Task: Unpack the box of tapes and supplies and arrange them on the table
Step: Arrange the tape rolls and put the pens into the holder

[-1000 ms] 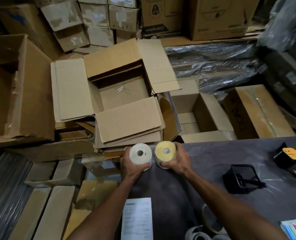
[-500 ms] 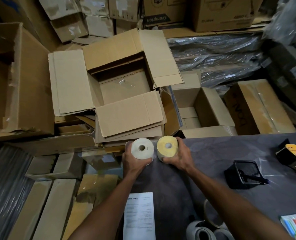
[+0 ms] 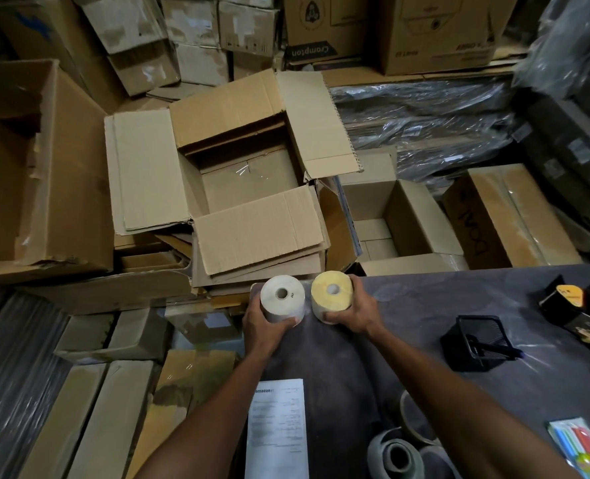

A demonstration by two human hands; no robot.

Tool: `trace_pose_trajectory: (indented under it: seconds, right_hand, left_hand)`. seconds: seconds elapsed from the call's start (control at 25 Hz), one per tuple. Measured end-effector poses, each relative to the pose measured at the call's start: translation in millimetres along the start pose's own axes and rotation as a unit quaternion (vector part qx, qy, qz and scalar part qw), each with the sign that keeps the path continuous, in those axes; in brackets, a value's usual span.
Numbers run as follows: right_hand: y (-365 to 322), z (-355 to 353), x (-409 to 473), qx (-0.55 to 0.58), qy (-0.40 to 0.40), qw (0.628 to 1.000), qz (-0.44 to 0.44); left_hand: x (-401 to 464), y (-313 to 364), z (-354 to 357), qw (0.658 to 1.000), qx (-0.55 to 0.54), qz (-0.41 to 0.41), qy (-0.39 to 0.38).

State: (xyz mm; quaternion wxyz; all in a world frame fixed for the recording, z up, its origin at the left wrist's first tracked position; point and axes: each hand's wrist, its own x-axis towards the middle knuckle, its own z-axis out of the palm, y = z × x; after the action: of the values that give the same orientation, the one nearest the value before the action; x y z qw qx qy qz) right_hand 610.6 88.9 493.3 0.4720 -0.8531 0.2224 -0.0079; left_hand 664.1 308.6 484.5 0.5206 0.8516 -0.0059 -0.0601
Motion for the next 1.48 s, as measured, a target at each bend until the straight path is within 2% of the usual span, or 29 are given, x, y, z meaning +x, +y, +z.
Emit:
trace_pose_trajectory:
  seconds: [0.64,1.28,1.48]
  right_hand:
    - [2.7,10.6,-3.6,0.028,0.043,0.999,0.008]
    - [3.0,13.0,0.4,0.039,0.039,0.998,0.024]
    - [4.5,13.0,1.1,0.023,0.035,0.998,0.049]
  left_hand:
    - [-10.1,-3.8,13.8,0.999,0.014,0.002,0.037]
    - [-2.3,-5.8,9.4,1.000,0.005,-0.016,0.019]
    - [-3.5,-11.7,11.3,0.998,-0.020,-0.056,0.004]
